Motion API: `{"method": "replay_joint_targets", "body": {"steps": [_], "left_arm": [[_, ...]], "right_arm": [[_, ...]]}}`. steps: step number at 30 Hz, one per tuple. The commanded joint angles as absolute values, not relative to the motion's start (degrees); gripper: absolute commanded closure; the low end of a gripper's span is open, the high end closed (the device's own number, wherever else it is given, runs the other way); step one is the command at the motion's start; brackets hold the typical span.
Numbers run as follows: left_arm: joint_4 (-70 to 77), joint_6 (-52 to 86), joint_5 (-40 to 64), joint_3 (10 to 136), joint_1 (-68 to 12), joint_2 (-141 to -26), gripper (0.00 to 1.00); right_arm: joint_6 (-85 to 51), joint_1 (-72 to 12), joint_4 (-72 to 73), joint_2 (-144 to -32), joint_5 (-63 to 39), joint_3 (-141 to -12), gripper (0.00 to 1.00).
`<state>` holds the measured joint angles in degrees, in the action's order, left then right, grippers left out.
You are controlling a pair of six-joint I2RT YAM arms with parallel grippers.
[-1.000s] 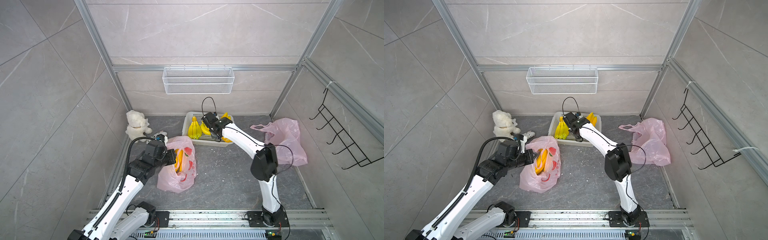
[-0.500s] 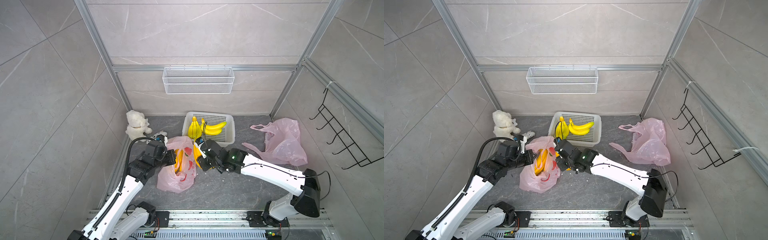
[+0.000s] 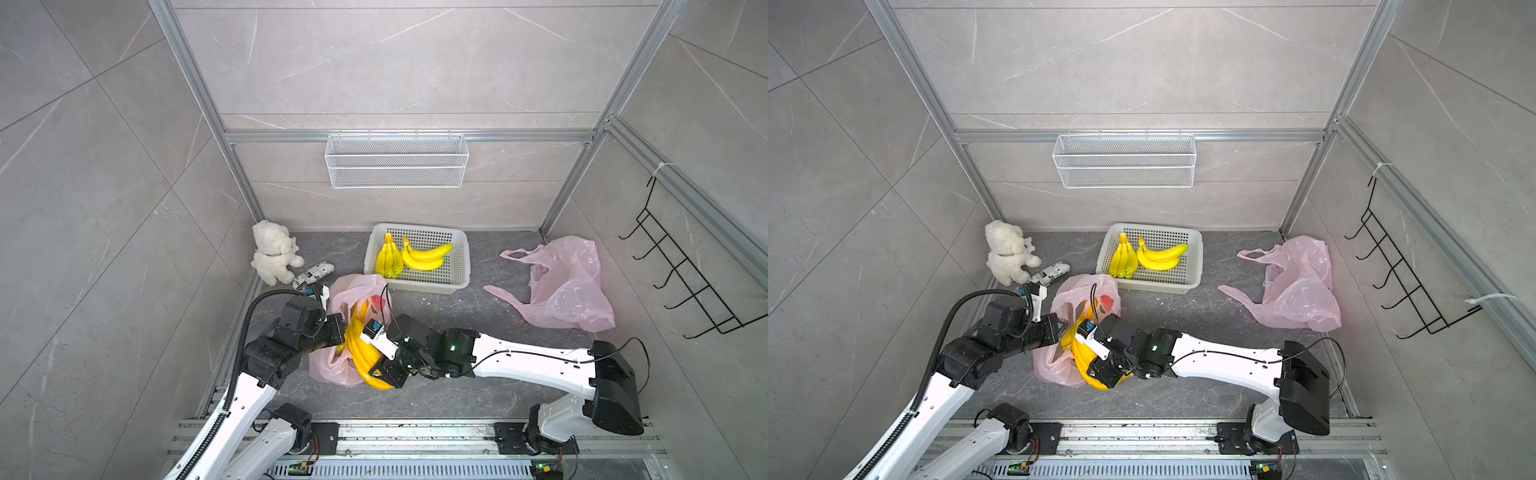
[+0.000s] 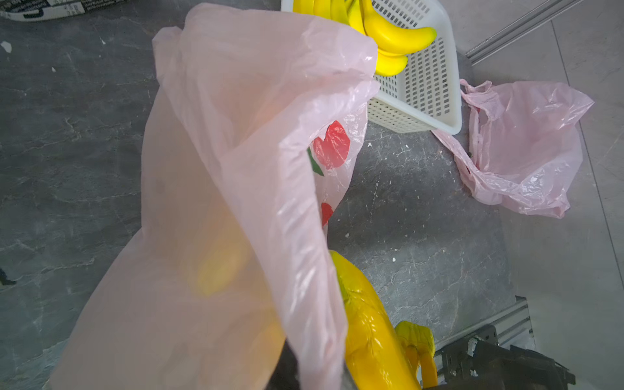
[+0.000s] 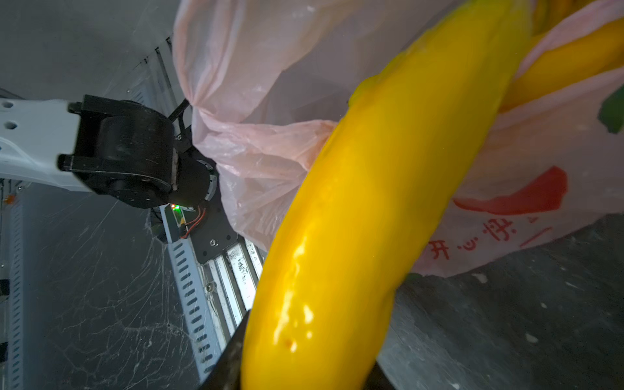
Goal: Place the banana into a plastic bag & tie a knot
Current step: Place the banana into the plastic bag.
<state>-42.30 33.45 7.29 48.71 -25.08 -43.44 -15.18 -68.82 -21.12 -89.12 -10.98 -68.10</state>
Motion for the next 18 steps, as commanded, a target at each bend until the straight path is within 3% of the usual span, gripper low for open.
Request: {"method": "replay_joint_targets", "body": {"steps": [1,18], "left_arm": [[-43.61,33.34,9.38,48.7,-24.91,-42.01,1.0],[-44.83,31.82,10.14,49.18,-24.94,-38.01,1.0]], "right_arm": [[-12.89,-69.34,-19.71,-92.41,-13.86,-71.71,0.7],[-23.89,-57.99,-16.95,-98.29,-15.03,-82.39,0.71]]}}
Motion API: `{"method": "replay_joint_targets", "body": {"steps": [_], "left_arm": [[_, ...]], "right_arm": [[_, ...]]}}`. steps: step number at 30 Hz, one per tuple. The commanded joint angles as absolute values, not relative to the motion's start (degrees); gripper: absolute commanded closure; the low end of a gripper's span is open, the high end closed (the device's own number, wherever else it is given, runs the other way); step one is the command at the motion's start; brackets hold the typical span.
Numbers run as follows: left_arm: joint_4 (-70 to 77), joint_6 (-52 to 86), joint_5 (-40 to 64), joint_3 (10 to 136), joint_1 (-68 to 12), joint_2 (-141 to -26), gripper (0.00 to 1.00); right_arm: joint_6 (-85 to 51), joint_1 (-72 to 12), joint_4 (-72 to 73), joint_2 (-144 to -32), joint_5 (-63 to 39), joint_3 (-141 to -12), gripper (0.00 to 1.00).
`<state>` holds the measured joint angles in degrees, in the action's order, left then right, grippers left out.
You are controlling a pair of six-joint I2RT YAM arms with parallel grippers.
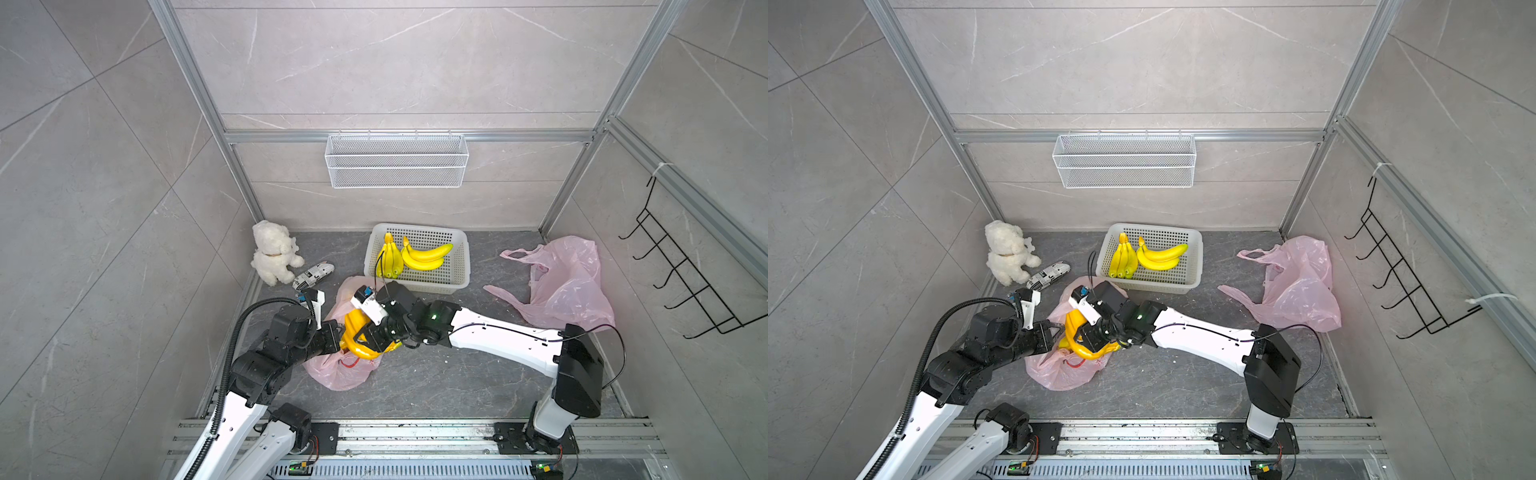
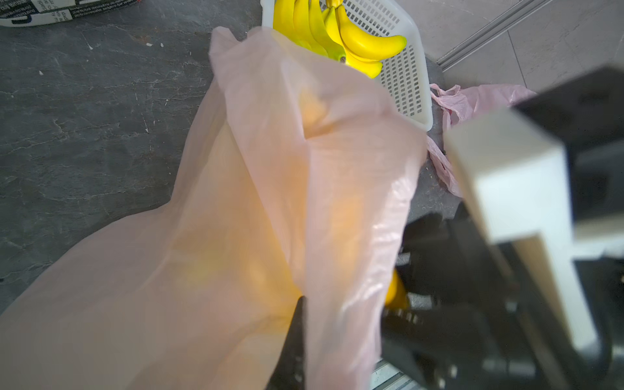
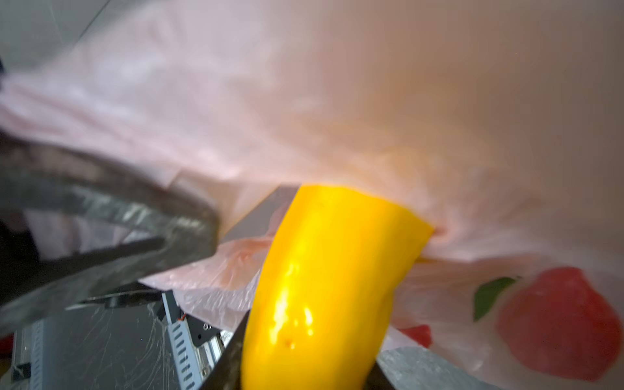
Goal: Place the banana into a plastic bag & tie a knot
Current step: Place the banana into the plastic bag.
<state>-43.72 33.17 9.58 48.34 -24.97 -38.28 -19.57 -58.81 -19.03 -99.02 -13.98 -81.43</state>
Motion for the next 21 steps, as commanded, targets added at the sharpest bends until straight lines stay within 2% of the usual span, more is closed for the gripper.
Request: {"method": "replay_joint_targets", "body": {"steps": [1,8,16,21], "left_arm": [[-44.54,31.77,9.99,48.98,-24.92,-38.17,1.0],[-39.57,33.28,13.86,48.08,-25.05,-40.91,1.0],[-30.33,38.43,19.01,46.13,-25.14,-41.22,1.0],[-26.92,40.97,19.66,44.67,-25.11,-40.75,1.0]], "right_arm": [[-25.21,-57.61,-16.65,-97.98,-14.86,-82.1,0.71],[-40.38,-57.22,-5.1,-98.26,-15.15,-78.33,0.71],[-55.27,-58.03,9.21,-100.35,-5.68,-76.12,0.72],[-58.04,-58.66,11.69,-104.45,0.18,-78.83,0.72]]}}
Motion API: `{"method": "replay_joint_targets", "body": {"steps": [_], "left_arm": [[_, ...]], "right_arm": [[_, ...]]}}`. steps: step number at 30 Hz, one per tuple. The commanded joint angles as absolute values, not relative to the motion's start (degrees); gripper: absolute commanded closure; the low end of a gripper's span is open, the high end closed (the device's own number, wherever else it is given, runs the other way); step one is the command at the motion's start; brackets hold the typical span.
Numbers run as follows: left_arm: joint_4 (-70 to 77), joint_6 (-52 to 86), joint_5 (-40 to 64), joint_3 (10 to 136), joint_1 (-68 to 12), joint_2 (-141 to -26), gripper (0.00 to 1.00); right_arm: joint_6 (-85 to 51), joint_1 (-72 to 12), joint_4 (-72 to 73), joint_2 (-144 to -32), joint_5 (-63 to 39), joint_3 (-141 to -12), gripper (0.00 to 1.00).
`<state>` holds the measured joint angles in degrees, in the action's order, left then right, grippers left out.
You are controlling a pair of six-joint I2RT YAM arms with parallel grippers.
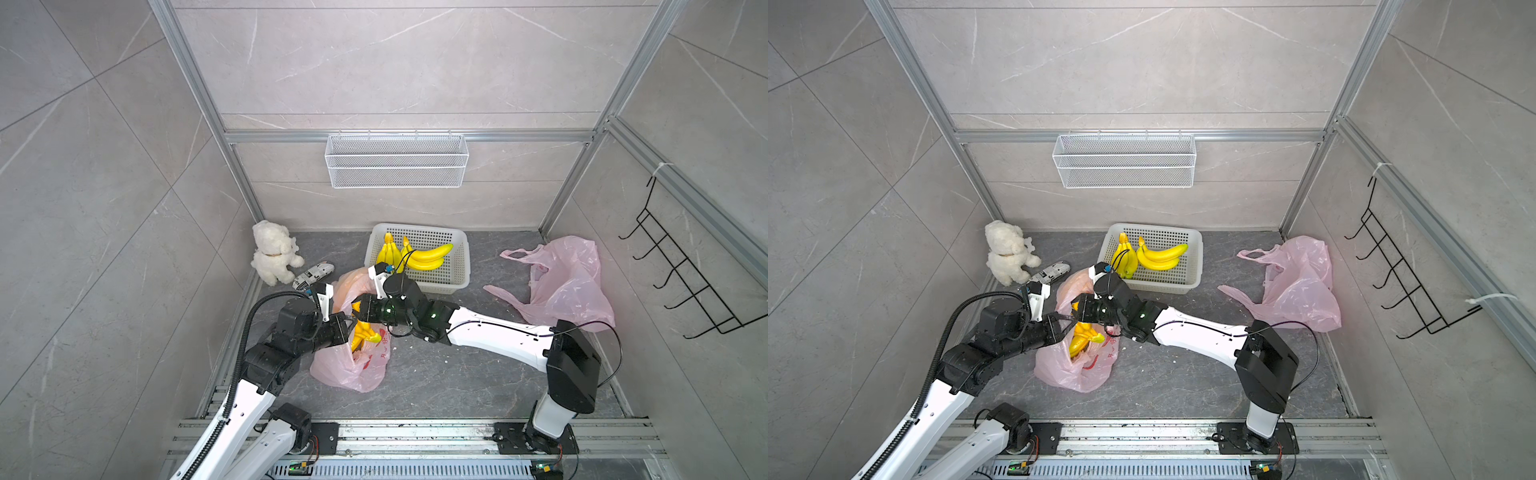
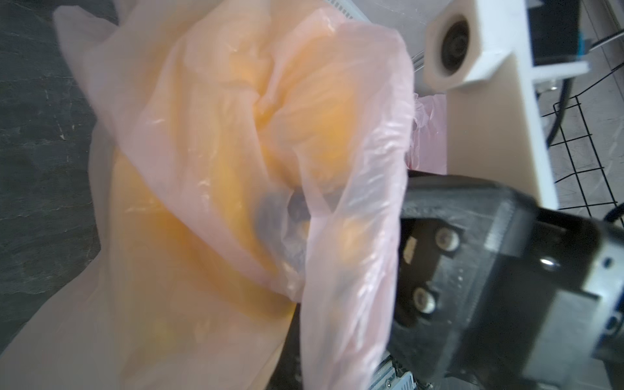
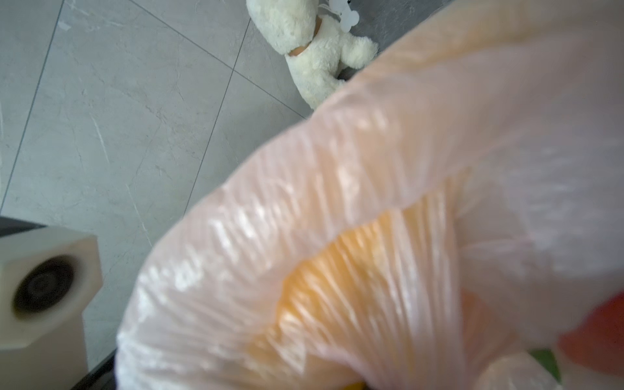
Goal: Place the banana into a plastic bag & tie a knot
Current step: Place the banana into the plastic bag.
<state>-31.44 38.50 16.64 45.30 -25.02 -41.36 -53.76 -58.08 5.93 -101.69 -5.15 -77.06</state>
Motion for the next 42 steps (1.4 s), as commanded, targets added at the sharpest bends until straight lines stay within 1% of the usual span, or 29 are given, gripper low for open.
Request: {"method": "replay_joint_targets", "body": {"steps": [1,3,6,9,10,12,14,16,18,20,26,30,33,35,38,40,42], "left_arm": [[-26.32,41.61,19.52,44.33,-25.14,-40.4,1.0],[-25.32,42.53,18.7,43.75,-25.11,-39.61,1.0],[-24.92,43.74,17.07,43.17,-25.14,-38.73,1.0],[-25.38,44.09,14.79,43.24,-25.15,-38.06,1.0],[-25.58,44.11,14.29,43.33,-25.08,-37.97,1.0],[-26.17,43.98,13.45,43.8,-24.97,-38.29,1.0],[-27.35,43.95,12.17,44.3,-25.01,-38.73,1.0],[-28.89,43.43,10.72,44.88,-24.96,-38.94,1.0],[-30.46,43.32,8.94,45.47,-24.87,-38.61,1.0],[-32.36,43.02,7.23,46.16,-24.6,-38.24,1.0],[-38.57,42.56,2.28,47.47,-22.82,-37.99,1.0],[-39.91,43.15,1.51,47.5,-21.2,-37.44,1.0],[-42.13,42.44,0.77,48.08,-20.39,-37.92,1.0],[-43.19,41.16,0.45,48.42,-20.3,-38.13,1.0],[-45.09,39.18,0.01,49.08,-20.3,-38.4,1.0],[-45.44,38.23,0.36,49.2,-20.3,-38.57,1.0],[-45.35,37.86,1.0,49.22,-20.3,-38.91,1.0]], "right_arm": [[-60.22,-58.63,12.2,-105.33,1.27,-78.86,0.72],[-59.92,-59.22,13.75,-106.79,3.24,-78.93,0.73],[-57.02,-60.88,12.14,-108.45,9.3,-79.56,0.73],[-57.46,-61.11,13.31,-110.08,10.02,-79.05,0.72],[-57.56,-61.12,12.74,-110.42,10.17,-79.04,0.7],[-57.01,-61.14,12.67,-110.42,9.83,-78.92,0.62],[-56.01,-61.22,12.03,-109.98,9.42,-79.01,0.49],[-54.82,-61.18,9.51,-109.61,8.78,-80.33,0.3],[-52.55,-61.14,4.55,-109.77,7.5,-83.13,0.24],[-50.88,-61.14,2.4,-109.66,5.99,-83.66,0.23],[-45.79,-61.09,1.3,-105.38,3.52,-79.94,0.16],[-43.15,-61.18,1.66,-101.91,1.28,-76.29,0.15],[-38.2,-61.09,0.15,-98.59,0.35,-74.07,0.15],[-35.27,-61.15,-2.18,-96.4,1.85,-73.11,0.15],[-30.09,-61.02,-6.41,-94.49,7.09,-73.12,0.14],[-26.0,-60.74,-8.3,-94.46,9.89,-74.2,0.12],[-22.23,-60.23,-9.46,-95.13,10.37,-76.07,0.11]]}}
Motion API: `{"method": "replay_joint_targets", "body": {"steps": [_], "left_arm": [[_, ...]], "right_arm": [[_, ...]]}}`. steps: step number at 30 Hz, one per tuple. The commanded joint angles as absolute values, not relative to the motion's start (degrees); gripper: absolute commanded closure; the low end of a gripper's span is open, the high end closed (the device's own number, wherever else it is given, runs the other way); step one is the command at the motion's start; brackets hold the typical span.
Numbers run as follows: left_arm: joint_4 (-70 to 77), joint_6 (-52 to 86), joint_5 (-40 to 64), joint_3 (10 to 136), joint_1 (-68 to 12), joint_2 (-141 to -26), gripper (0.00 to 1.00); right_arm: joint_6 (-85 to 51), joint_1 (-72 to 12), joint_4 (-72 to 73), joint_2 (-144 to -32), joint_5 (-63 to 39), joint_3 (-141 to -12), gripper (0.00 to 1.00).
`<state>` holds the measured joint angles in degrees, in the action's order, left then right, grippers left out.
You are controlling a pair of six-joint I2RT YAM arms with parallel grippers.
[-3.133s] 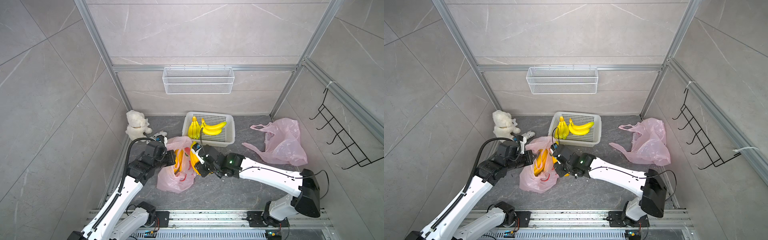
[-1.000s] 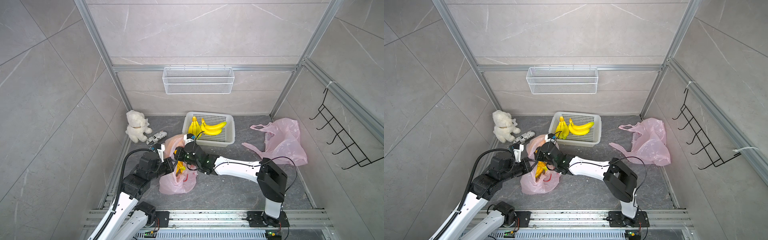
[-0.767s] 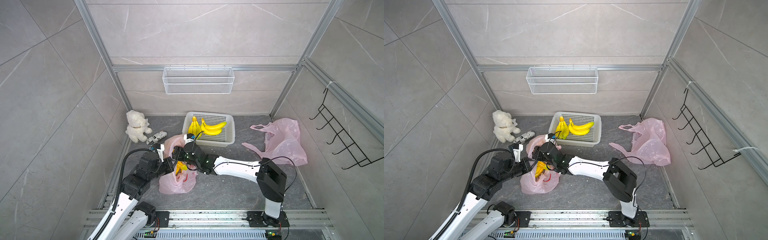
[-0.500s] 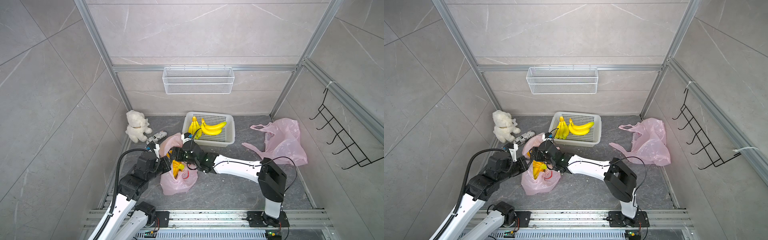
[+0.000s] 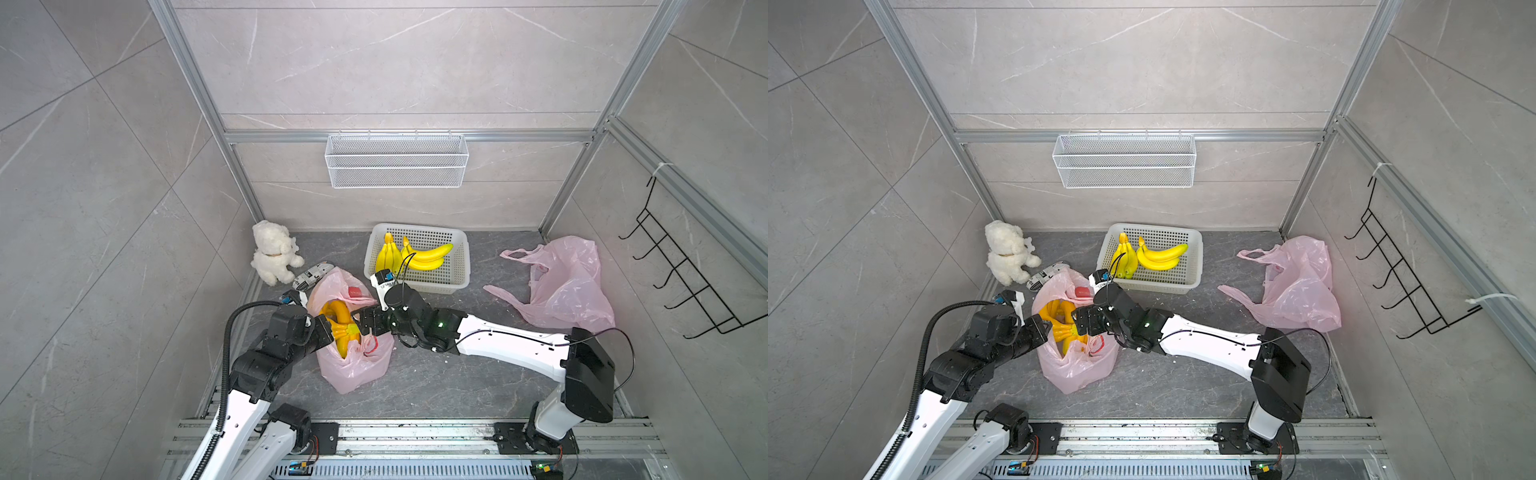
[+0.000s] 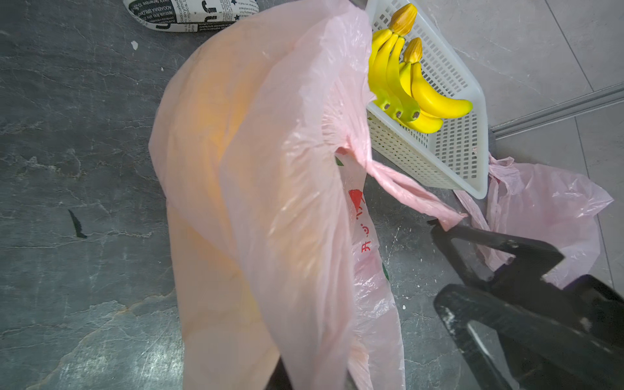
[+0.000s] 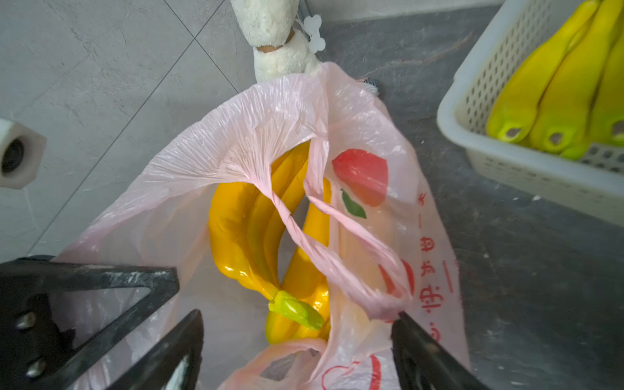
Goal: Place the banana into a plastic bag & tie a knot
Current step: Place the banana into the plastic bag, then adjust the plastic bag at the center of the board.
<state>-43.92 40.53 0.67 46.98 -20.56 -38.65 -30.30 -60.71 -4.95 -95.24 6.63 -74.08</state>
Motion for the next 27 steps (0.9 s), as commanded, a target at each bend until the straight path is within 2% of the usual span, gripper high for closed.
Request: {"method": "replay_joint_targets", "body": {"steps": [1,7,12,16,23,27], "left_arm": [[-45.27,37.79,1.35,49.2,-20.3,-39.14,1.0],[-45.81,36.59,0.45,49.61,-20.3,-40.37,1.0],[-45.97,35.95,0.21,49.49,-20.3,-40.87,1.0],[-45.86,35.47,0.07,49.39,-20.3,-40.87,1.0],[-45.62,35.28,0.0,48.66,-20.3,-40.78,1.0],[-45.86,35.5,-0.59,48.04,-20.3,-40.43,1.0]], "right_arm": [[-19.87,-60.03,-9.81,-95.82,10.46,-77.24,0.11],[-7.77,-59.15,-12.78,-100.65,10.8,-82.77,0.11],[-4.93,-58.61,-13.45,-102.2,1.16,-84.63,0.12],[-4.51,-60.33,-13.44,-103.34,-1.59,-84.07,0.12],[-8.62,-61.51,-13.21,-108.34,-1.19,-87.71,0.2],[-13.16,-61.33,-16.89,-110.76,8.8,-92.64,0.2]]}}
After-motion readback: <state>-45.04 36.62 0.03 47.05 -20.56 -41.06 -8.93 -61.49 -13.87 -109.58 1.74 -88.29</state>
